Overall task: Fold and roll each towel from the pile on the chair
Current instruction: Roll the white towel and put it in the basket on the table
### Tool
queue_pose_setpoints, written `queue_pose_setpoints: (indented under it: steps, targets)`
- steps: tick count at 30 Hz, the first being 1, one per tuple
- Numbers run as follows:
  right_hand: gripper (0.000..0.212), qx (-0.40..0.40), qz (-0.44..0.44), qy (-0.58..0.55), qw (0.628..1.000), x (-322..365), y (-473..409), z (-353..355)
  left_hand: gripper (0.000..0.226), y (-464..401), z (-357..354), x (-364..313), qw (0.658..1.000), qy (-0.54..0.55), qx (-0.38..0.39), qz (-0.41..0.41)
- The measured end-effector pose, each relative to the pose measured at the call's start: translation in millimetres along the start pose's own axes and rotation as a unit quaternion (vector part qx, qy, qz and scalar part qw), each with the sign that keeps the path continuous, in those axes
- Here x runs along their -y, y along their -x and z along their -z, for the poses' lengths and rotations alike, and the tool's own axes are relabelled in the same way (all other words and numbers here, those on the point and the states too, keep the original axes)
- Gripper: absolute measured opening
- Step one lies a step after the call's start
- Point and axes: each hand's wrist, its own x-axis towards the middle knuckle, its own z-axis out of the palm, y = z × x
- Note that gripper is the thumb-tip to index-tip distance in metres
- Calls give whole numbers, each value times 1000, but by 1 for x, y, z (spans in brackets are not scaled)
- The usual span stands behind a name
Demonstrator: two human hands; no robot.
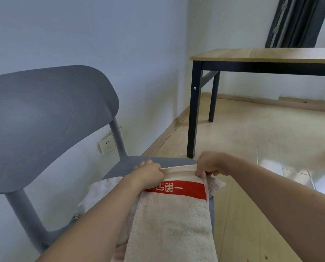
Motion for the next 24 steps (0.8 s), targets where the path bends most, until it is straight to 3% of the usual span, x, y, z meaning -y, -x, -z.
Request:
queue_pose_setpoints:
  steps: [6,10,14,16,18,21,24]
  targets:
    - [25,-25,72,-17,997,7,24,16,25,24,31,-4,997,82,0,12]
    - [10,-38,165,13,986,20,86,38,19,89,77,-10,981,186,-50,-32]
    - [13,-65,238,100,964,40,169,56,22,164,121,-14,974,188,-91,-90]
    - [5,-88,257,161,949,48,211,63,29,203,142,-16,976,138,-124,-110]
    - [5,-119,271,207,933,54,251,72,41,240,159,-21,974,11,-190,-123]
    - [23,-167,278,234,916,65,304,83,47,290,177,-27,923,-189,-314,-119]
    - [34,-202,298,248,900,75,346,88,44,328,195,-33,903,-190,-367,-118]
